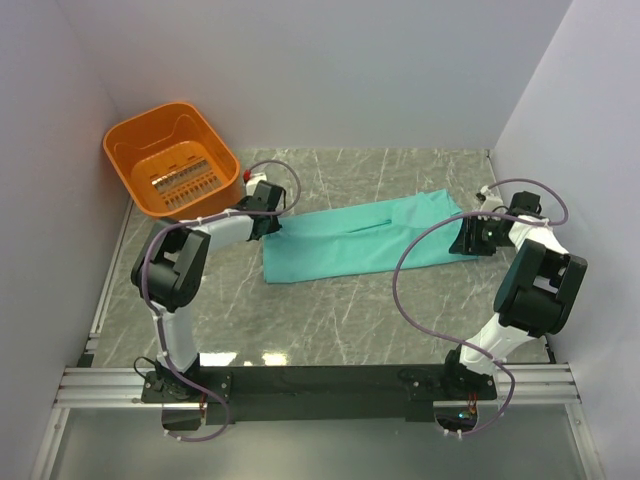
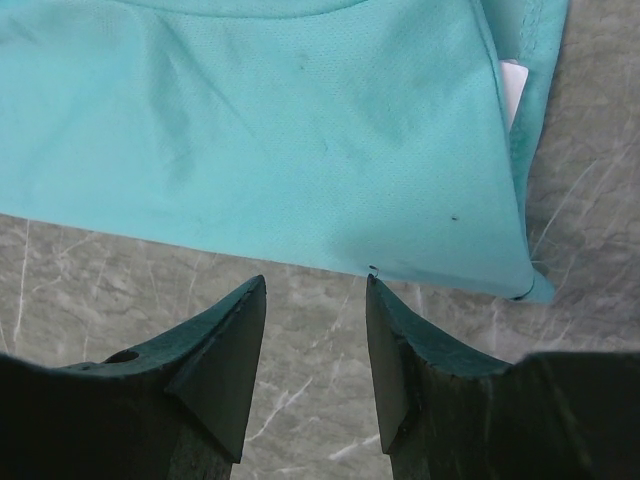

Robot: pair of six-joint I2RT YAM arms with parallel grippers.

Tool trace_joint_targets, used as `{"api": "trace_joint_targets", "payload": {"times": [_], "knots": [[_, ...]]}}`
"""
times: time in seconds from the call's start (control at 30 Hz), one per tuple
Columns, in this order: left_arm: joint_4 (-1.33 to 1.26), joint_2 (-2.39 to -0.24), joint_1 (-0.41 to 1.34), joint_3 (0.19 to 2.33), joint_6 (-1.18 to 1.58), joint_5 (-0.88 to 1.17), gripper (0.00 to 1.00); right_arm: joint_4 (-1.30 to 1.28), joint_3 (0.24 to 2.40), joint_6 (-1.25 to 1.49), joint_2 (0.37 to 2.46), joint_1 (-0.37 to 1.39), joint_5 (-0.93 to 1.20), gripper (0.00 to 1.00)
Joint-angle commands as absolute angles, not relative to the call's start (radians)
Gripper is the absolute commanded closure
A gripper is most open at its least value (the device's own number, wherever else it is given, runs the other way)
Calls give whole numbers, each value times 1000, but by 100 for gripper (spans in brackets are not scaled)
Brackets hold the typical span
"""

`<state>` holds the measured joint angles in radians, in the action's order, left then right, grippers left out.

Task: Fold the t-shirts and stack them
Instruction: Fold the tshirt

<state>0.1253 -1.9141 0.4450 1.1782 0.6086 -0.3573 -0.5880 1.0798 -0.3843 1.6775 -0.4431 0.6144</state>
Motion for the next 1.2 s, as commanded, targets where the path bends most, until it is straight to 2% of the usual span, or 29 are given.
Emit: {"api": "trace_joint_targets", "payload": {"times": [0.0, 0.17, 0.33, 0.43, 0.53, 0.6, 0.7, 0.93, 1.17], "knots": [[138, -1922, 448, 1245, 578, -432, 72, -569, 1072, -405, 1646, -453, 621, 48], [155, -1944, 449, 1282, 531, -469, 72, -568, 1071, -408, 1654, -453, 614, 48], [166, -1974, 448, 1313, 505, -463, 86, -569, 1072, -410, 1661, -454, 607, 48], [167, -1979, 446, 1321, 505, -457, 86, -571, 1072, -410, 1654, -456, 606, 48], [169, -1964, 448, 1315, 506, -456, 79, -578, 1075, -414, 1646, -459, 609, 48], [169, -1944, 446, 1304, 508, -465, 68, -581, 1077, -416, 1641, -460, 609, 48], [169, -1882, 446, 1289, 514, -463, 59, -581, 1077, -416, 1641, -462, 611, 48], [186, -1816, 449, 1227, 568, -382, 59, -571, 1063, -410, 1643, -462, 611, 48], [201, -1858, 449, 1215, 601, -347, 60, -580, 1072, -405, 1640, -460, 615, 48]]}}
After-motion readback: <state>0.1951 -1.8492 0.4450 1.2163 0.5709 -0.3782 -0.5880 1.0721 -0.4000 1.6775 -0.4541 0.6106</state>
